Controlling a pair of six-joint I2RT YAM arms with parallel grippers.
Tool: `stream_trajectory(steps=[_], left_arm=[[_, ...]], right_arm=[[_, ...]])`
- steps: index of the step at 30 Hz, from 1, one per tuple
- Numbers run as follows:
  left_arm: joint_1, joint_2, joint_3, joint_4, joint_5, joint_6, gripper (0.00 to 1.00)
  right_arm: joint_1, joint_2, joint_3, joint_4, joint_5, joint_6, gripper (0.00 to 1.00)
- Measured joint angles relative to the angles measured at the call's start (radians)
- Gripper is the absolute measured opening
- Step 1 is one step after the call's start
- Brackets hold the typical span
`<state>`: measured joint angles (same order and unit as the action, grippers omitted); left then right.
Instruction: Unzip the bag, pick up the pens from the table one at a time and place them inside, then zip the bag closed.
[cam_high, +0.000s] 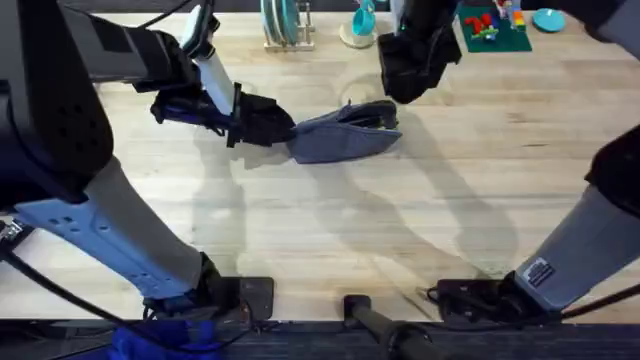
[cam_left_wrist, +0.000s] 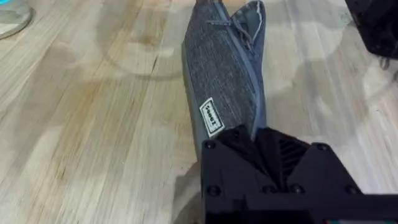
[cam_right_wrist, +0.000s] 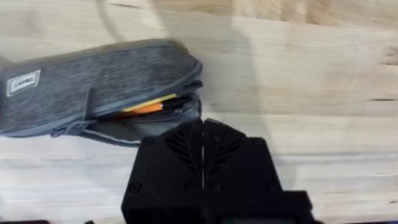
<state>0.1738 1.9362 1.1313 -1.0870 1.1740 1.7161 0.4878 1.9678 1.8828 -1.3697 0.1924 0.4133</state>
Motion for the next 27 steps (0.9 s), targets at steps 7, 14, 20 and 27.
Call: stream_trajectory(steps=[7,14,20,27], left_arm=[[0.0,0.0,0.0,0.0,0.0,0.0,0.041],[0.0,0.0,0.0,0.0,0.0,0.0,0.041],[0.0,0.0,0.0,0.0,0.0,0.0,0.041],[0.0,0.0,0.0,0.0,0.0,0.0,0.041]], right_arm=[[-0.006,0.0,0.0,-0.004,0.003,-0.003,0.033],[-0.006,0.0,0.0,-0.004,0.003,-0.003,0.033],[-0.006,-0.002,0.0,0.002,0.003,-0.011,0.032],[-0.006,-0.037,0.0,0.019,0.003,-0.026,0.032]])
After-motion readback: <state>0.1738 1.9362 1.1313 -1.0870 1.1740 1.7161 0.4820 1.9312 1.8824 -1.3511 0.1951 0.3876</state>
